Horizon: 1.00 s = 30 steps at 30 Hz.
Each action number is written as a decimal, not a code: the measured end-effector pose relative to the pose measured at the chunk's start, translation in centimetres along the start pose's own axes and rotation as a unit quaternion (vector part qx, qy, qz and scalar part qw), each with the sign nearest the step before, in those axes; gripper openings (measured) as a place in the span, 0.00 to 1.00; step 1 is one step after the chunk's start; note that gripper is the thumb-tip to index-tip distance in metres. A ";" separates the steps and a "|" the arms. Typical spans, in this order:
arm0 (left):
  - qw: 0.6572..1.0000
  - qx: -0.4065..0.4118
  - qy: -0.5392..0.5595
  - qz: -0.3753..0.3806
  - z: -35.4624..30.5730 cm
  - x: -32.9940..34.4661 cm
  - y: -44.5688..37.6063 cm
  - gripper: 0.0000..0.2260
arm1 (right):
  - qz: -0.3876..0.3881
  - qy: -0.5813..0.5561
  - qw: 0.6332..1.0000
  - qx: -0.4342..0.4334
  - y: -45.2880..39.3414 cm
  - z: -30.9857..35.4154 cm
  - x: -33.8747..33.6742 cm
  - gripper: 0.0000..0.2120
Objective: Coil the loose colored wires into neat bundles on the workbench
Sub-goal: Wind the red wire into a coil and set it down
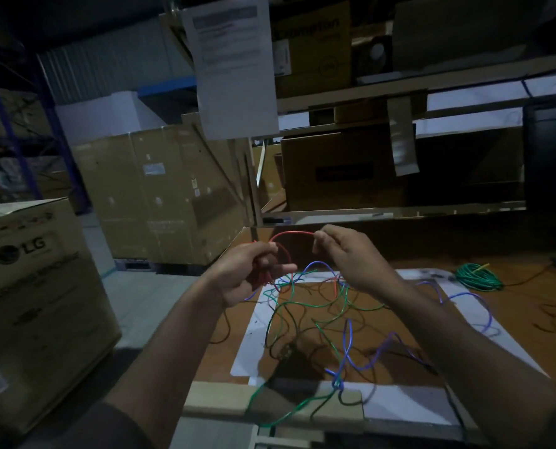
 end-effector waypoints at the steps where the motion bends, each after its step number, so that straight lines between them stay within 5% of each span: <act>1: 0.998 0.000 0.047 0.029 -0.2 0.0 0.5 0.14 | -0.023 0.024 0.999 0.002 0.1 -0.7 -0.2 0.16; 8: 0.971 0.024 0.220 0.086 0.9 -0.5 1.2 0.09 | -0.123 0.019 0.990 0.058 0.5 -4.0 -0.6 0.16; 16: 0.909 0.196 0.366 -0.037 -0.3 1.0 1.1 0.09 | -0.001 0.029 0.999 0.040 1.7 -2.9 2.0 0.07; 19: 0.924 0.256 0.284 -0.024 -1.1 1.9 0.5 0.14 | 0.065 0.121 0.990 -0.034 2.2 -1.7 3.1 0.06; 22: 0.964 0.255 0.076 -0.018 -0.7 2.4 -0.2 0.21 | 0.101 0.159 0.977 -0.102 2.3 -0.3 3.6 0.06; 25: 0.967 0.207 -0.139 -0.040 0.4 2.1 -0.5 0.19 | 0.057 0.129 0.979 -0.149 2.1 1.1 2.7 0.04; 30: 0.944 0.182 -0.276 -0.008 1.1 3.2 0.7 0.16 | -0.088 -0.002 0.989 -0.116 -0.5 0.7 -0.4 0.06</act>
Point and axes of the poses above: each hand's wrist, its own y-axis away from the middle knuckle, its own x-axis out of the palm, z = x × y, the point moved 2 cm from there along -y, towards the middle knuckle, and after that the axes turned 7 degrees about z, right-handed, at the moved point
